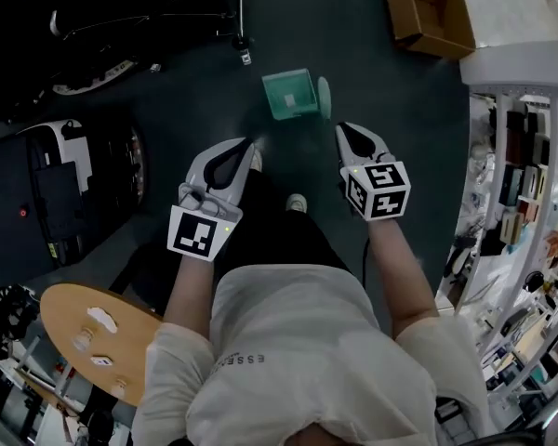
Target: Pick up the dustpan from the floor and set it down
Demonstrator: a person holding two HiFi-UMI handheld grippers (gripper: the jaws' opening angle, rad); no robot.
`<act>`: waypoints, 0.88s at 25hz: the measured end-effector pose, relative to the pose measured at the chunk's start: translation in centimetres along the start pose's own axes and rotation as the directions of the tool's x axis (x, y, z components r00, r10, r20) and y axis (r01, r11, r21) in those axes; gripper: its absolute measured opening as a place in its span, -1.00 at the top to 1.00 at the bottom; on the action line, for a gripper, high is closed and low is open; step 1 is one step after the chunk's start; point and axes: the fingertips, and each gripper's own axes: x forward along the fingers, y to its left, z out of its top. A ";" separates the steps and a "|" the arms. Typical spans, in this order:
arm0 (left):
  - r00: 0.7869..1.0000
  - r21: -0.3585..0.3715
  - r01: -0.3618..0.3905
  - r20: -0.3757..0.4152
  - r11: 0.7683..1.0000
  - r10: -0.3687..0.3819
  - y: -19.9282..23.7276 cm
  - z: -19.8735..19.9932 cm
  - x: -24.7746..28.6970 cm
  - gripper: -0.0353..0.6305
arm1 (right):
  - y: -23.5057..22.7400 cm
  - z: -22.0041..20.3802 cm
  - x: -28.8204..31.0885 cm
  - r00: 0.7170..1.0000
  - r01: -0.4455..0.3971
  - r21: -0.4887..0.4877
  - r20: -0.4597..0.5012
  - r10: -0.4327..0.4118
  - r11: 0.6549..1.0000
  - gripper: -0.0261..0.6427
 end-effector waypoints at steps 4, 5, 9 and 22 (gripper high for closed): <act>0.999 -0.055 -0.032 -0.035 0.998 0.030 4.3 -2.8 2.3 0.84 | -1.5 -1.5 7.1 0.994 -0.001 -0.049 -0.113 -0.005 0.999 0.64; 0.998 -0.065 -0.037 -0.047 0.997 0.034 4.9 -3.7 2.7 0.84 | -2.0 -2.3 8.3 0.989 0.011 -0.045 -0.149 -0.018 0.999 0.58; 0.997 -0.093 -0.044 -0.073 0.995 0.037 7.1 -6.8 4.1 0.84 | -4.5 -4.9 13.2 0.959 0.077 0.003 -0.272 -0.073 0.997 0.26; 0.996 -0.119 0.000 -0.085 0.993 -0.011 7.5 -9.8 8.2 0.84 | -6.6 -8.8 20.4 0.889 0.087 -0.020 -0.449 -0.087 0.996 0.47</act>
